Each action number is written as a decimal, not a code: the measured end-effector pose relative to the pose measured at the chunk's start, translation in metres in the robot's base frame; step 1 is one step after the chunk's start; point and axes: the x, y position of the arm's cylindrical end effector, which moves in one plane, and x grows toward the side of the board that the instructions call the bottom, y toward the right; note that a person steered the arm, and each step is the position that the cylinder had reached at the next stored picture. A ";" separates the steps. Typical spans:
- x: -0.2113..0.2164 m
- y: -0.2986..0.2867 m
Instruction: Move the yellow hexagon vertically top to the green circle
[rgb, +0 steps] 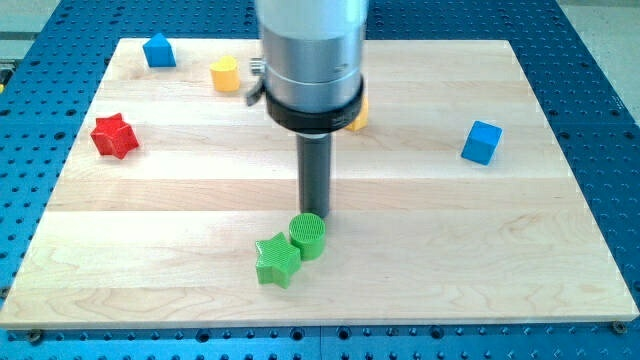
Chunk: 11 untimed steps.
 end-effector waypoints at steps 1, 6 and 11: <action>0.011 -0.002; -0.076 0.030; -0.136 0.047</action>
